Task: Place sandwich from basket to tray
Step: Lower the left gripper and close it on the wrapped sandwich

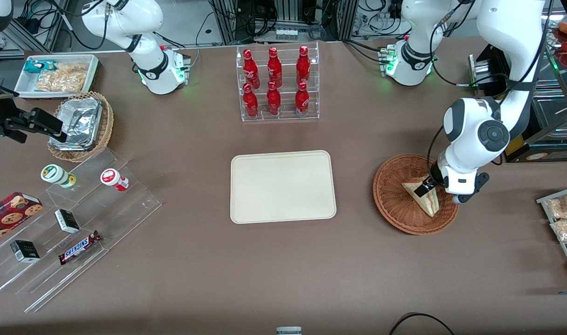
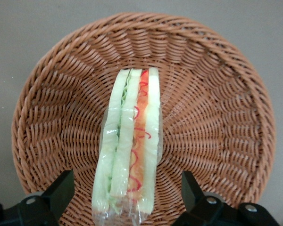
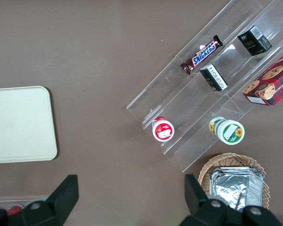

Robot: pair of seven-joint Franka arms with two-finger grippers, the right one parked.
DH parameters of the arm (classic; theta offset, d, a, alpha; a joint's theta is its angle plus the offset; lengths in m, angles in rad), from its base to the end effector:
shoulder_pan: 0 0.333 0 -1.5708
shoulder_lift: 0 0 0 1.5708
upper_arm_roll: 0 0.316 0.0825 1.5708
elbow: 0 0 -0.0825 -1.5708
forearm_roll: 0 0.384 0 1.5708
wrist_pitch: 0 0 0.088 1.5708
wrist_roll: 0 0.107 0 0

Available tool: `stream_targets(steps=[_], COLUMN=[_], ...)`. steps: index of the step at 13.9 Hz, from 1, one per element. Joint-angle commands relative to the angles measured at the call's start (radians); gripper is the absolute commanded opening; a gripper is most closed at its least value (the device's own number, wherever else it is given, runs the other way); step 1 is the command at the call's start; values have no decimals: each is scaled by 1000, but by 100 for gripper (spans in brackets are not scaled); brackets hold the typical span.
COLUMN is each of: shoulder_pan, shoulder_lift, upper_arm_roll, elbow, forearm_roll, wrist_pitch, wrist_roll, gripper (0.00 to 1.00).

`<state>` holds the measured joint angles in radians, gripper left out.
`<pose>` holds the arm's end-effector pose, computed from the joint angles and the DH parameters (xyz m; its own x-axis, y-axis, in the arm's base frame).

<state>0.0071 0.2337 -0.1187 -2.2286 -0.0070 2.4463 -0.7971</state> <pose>0.5419 -0.0608 0.2669 0.7685 0.6390 -0.0329 0.6396 -0.7686 0.0118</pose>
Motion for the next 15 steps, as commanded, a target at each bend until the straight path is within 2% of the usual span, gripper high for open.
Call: stream_targets(steps=[1,2,6,8,12,15], shoulder_pan=[4,4,2,-1,-6,-61], shoulder_lift=[44,52,44,39,24,12], upper_arm_roll=[-6,-6,-6,-6,-12,-12], elbow=[10,12,46,72,135,203], forearm_roll=[10,10,12,13,15,24], wrist_pitch=[19,19,-21,-71,-196,-334], wrist_roll=[-19,-13,-10,-10,-8,50], gripper=[100,96,18,11,11,11])
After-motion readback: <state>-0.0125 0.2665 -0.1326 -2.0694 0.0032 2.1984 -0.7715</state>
